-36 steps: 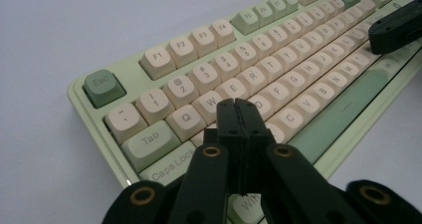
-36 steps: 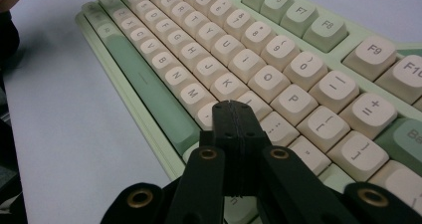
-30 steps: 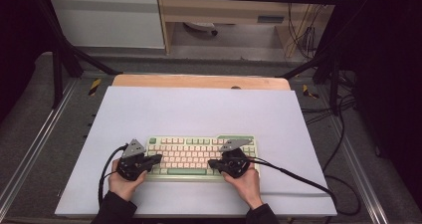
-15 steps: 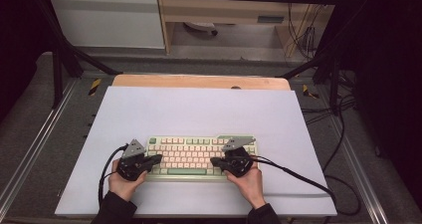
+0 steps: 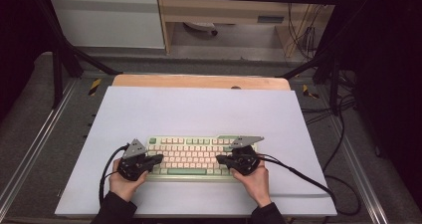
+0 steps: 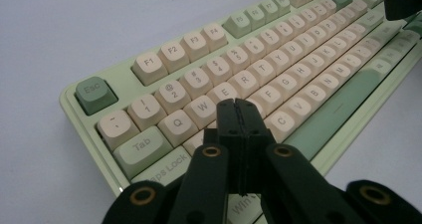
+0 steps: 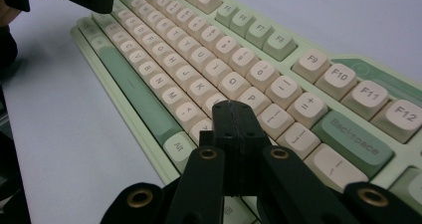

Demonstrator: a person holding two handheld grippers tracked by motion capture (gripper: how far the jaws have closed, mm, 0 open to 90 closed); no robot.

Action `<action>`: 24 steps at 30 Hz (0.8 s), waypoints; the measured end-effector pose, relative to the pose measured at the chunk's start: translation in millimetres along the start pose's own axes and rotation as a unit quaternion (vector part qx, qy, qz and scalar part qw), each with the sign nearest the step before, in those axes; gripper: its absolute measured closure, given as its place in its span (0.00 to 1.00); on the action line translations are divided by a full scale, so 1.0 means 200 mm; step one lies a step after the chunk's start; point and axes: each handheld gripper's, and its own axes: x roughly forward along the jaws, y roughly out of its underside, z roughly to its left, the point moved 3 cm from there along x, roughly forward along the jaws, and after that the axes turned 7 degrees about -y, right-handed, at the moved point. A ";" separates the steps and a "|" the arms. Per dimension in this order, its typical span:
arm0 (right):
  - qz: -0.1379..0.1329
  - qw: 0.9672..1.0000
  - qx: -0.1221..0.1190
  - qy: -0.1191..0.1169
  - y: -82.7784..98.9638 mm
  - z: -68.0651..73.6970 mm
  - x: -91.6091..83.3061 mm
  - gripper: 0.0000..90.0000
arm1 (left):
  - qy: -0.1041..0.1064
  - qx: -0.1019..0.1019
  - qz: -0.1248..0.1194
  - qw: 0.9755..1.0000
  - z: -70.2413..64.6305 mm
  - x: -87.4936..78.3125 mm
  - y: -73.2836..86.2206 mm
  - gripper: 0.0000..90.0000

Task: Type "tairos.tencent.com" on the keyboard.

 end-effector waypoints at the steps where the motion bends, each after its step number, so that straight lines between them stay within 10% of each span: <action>1: -0.001 1.000 0.002 0.000 0.00 0.00 -0.01 1.00 | 0.000 0.001 0.000 1.000 0.00 0.00 0.00 1.00; 24: 0.001 1.000 0.004 0.005 0.03 -0.03 -0.04 1.00 | 0.003 0.010 -0.003 1.000 -0.05 0.02 -0.06 1.00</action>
